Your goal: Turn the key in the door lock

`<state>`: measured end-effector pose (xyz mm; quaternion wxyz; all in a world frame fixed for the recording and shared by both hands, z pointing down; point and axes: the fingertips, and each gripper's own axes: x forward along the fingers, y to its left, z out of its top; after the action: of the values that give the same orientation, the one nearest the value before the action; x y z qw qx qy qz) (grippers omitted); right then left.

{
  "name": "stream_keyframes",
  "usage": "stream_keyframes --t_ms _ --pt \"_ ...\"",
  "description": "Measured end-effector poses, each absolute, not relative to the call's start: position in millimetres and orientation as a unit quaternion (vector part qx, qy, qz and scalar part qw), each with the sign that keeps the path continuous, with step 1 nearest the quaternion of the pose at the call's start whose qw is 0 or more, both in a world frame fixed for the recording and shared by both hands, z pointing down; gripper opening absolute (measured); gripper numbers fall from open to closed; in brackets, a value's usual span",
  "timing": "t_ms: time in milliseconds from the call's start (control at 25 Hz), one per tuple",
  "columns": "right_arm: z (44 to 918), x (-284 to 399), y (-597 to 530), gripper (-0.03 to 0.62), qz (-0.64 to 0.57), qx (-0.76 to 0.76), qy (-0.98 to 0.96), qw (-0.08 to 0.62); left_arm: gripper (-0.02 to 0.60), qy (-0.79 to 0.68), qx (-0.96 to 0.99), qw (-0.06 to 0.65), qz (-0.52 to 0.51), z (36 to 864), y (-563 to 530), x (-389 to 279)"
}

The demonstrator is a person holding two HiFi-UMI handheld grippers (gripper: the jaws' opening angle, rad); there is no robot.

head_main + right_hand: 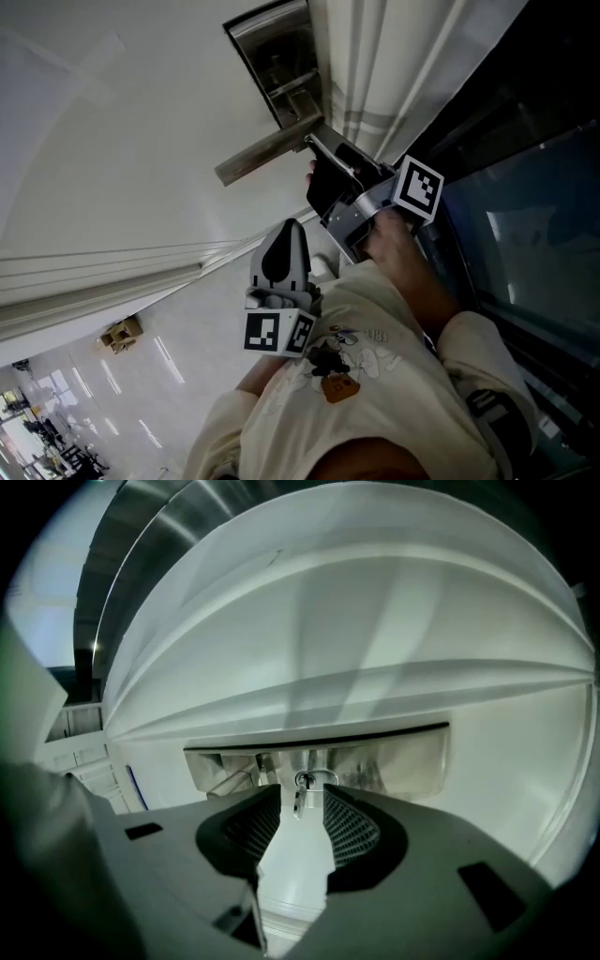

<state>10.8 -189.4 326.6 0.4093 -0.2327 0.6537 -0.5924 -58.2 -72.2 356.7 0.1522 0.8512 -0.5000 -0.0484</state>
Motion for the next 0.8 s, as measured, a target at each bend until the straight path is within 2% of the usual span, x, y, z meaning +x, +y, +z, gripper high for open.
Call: stream_keyframes --t_ms 160,440,640,800 --pt "332.9 23.0 -175.6 0.132 -0.544 -0.282 0.697 0.374 0.003 -0.502 0.85 0.151 -0.048 356.0 -74.1 -59.5" --pt "336.0 46.4 -145.5 0.118 -0.313 -0.429 0.811 0.247 0.003 -0.497 0.854 0.147 -0.047 354.5 -78.4 -58.3" --pt "339.1 35.9 -121.7 0.047 -0.174 -0.476 0.85 0.145 0.003 -0.489 0.858 0.148 -0.043 355.9 -80.4 -53.5" --pt "346.6 18.2 -105.0 0.008 -0.112 -0.477 0.867 0.087 0.003 -0.485 0.861 0.148 -0.043 356.3 -81.9 -49.8"
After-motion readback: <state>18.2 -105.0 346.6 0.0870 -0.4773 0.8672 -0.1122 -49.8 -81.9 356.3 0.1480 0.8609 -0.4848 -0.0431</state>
